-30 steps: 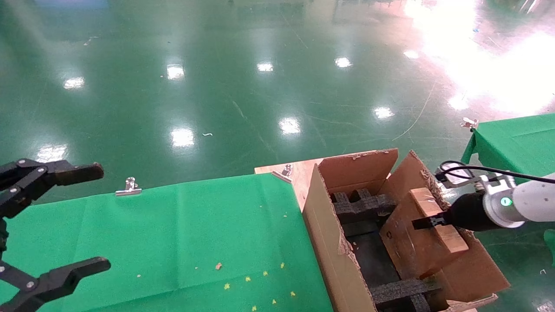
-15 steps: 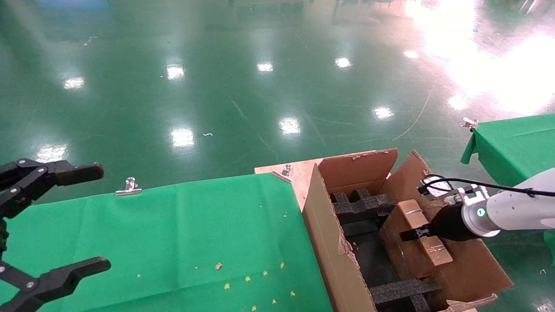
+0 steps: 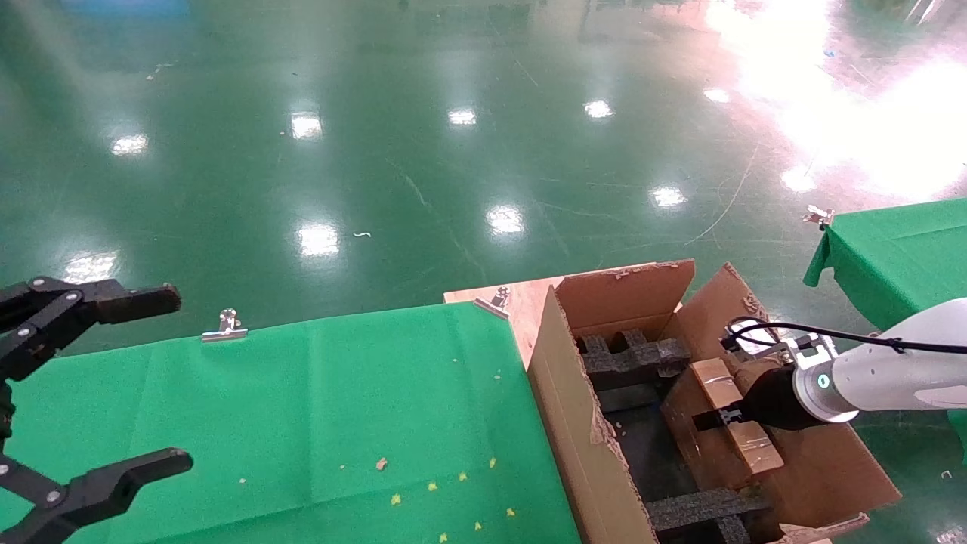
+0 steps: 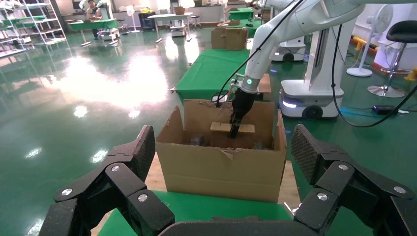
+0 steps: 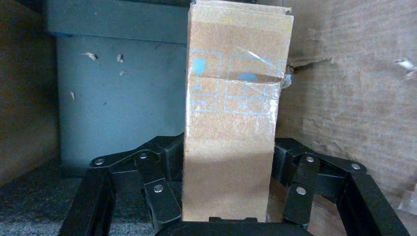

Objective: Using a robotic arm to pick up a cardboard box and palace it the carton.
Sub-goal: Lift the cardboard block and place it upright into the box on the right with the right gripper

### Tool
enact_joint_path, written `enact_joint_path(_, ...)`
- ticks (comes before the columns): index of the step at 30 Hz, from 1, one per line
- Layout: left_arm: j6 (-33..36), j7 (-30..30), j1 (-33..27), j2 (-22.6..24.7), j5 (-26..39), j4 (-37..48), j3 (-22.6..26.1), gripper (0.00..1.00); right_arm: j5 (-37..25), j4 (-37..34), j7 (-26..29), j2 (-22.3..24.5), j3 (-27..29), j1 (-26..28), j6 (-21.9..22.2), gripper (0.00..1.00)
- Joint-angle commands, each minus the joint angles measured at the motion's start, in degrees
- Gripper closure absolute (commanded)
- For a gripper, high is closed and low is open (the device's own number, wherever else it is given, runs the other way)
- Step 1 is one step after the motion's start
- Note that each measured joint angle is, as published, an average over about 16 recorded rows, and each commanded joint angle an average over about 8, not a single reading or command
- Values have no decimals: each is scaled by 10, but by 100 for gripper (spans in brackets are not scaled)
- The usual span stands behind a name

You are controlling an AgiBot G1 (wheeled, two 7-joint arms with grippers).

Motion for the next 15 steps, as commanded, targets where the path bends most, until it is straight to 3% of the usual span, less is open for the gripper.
enact_joint_path(1, 0, 0, 0, 0, 0, 0, 0, 0, 3, -8, -5, -4, 1, -3, -1, 45)
enact_joint_path(4, 0, 0, 0, 0, 0, 0, 0, 0, 5, -12, -8, -6, 2, -4, -2, 8)
enact_joint_path(5, 0, 0, 0, 0, 0, 0, 0, 0, 6, -12, -8, -6, 2, -4, -2, 0)
enact_joint_path(15, 0, 0, 0, 0, 0, 0, 0, 0, 5, -9, -5, -4, 2, -2, -3, 0)
